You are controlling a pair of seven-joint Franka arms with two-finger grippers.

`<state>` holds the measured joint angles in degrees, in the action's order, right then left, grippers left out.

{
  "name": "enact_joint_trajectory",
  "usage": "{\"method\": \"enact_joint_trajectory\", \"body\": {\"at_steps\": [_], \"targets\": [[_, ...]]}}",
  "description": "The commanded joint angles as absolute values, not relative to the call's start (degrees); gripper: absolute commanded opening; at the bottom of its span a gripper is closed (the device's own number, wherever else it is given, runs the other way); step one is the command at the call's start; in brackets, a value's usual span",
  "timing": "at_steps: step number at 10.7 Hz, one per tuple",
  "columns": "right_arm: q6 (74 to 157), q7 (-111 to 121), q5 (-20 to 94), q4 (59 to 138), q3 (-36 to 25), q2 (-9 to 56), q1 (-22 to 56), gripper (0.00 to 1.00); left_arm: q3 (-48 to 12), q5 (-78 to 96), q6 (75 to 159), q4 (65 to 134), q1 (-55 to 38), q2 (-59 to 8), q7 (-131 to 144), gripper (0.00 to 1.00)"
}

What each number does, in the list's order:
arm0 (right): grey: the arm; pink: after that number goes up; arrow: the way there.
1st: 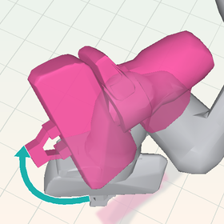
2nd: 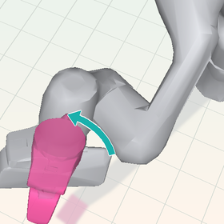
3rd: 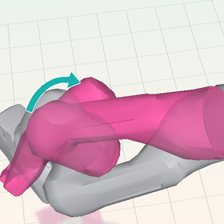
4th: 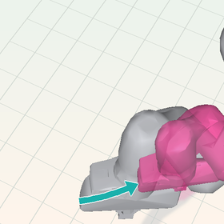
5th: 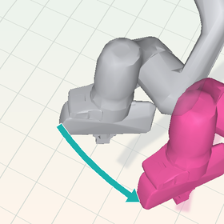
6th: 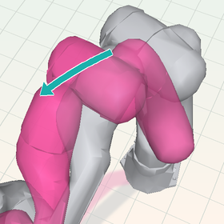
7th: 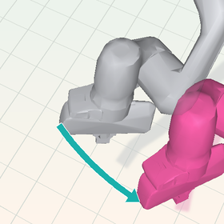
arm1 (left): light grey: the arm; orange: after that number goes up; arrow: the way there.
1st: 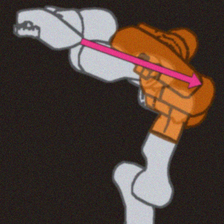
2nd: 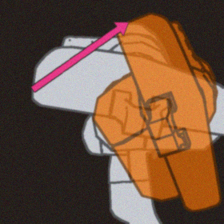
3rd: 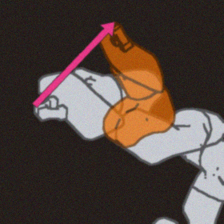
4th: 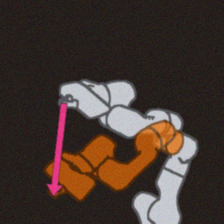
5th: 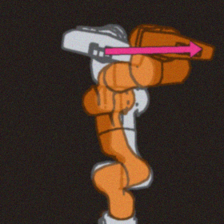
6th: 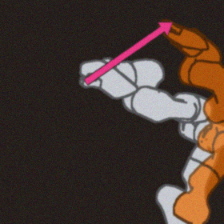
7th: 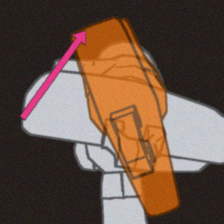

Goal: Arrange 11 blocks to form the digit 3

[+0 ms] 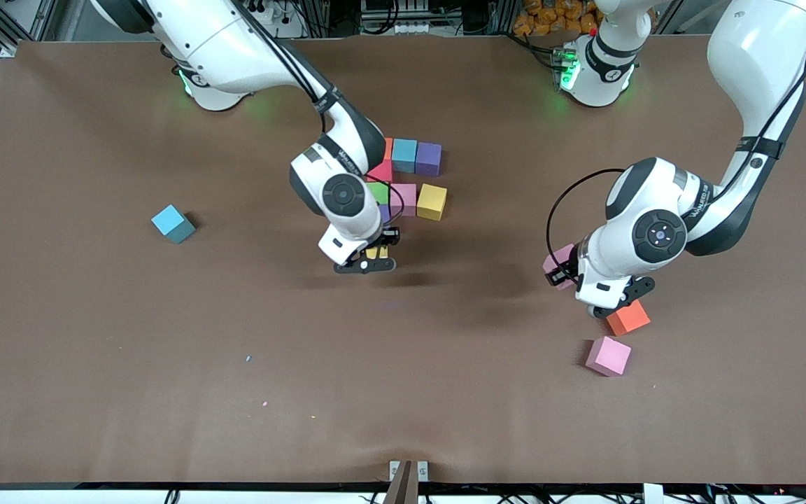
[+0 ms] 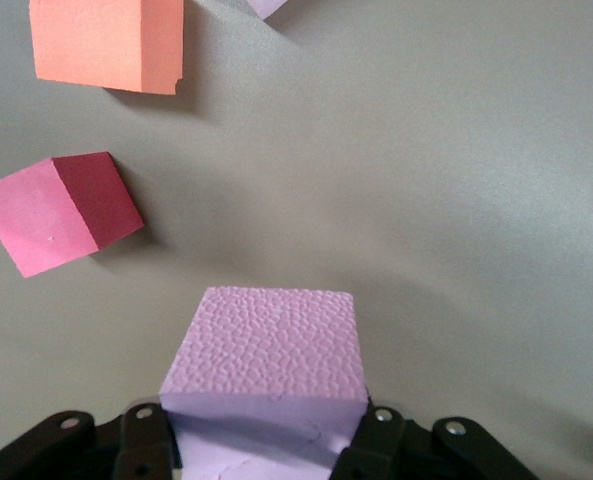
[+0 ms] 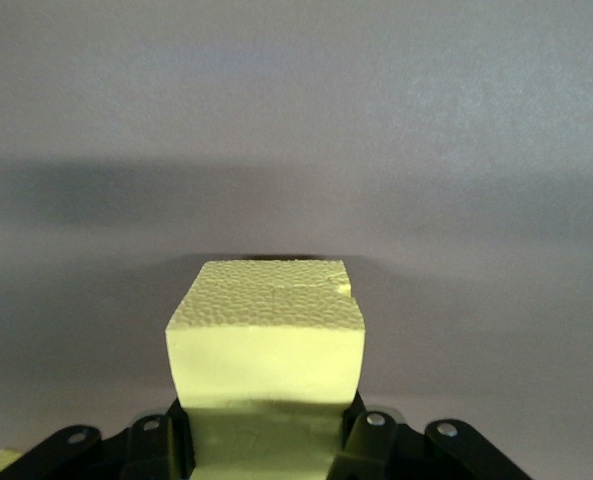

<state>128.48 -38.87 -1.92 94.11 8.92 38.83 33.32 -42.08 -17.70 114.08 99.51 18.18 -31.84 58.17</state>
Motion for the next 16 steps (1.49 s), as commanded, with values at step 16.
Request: {"method": "enact_joint_trajectory", "body": {"at_steps": [16], "targets": [[127.9, -46.1, -4.8, 93.2, 8.4, 40.8, 35.1, 0.12, -41.7, -17.1, 112.7, 97.8, 17.2, -33.5, 59.5, 0.16]]}}
